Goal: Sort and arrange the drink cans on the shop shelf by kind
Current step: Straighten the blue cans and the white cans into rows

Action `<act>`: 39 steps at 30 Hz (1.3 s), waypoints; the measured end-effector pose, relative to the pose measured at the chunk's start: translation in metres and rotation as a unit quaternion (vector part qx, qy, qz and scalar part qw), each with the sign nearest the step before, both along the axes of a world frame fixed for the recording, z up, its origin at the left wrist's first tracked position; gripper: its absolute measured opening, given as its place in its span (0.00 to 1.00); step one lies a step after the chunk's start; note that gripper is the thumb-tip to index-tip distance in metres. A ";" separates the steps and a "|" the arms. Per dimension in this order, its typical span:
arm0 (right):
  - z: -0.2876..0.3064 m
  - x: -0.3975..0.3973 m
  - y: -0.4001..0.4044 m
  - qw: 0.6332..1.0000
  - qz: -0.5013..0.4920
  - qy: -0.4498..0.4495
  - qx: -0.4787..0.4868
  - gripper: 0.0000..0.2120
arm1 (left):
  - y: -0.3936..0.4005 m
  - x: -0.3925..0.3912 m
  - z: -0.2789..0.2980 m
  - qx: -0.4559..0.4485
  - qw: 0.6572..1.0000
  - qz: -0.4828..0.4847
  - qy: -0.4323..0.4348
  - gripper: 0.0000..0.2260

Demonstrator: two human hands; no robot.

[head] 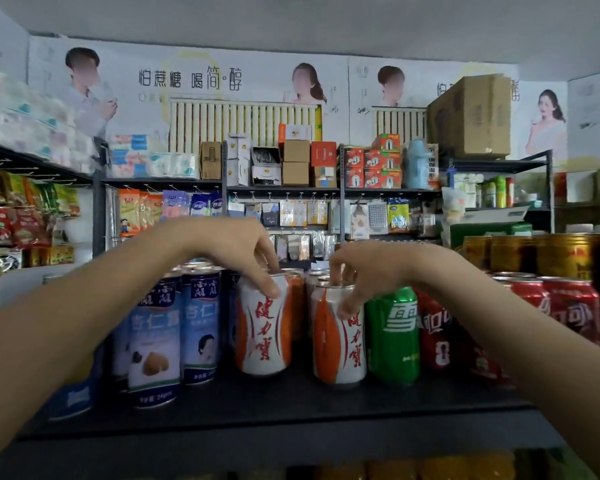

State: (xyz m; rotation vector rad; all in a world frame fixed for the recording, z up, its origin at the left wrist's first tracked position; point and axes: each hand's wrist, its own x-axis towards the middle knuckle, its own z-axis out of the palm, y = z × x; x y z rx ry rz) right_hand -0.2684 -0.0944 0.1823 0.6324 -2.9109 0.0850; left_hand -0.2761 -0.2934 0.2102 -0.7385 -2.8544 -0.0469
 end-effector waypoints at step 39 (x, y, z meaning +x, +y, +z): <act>-0.014 0.016 0.051 0.992 -0.066 0.075 -0.078 0.14 | 0.012 -0.006 -0.015 0.029 0.994 -0.085 -0.063 0.13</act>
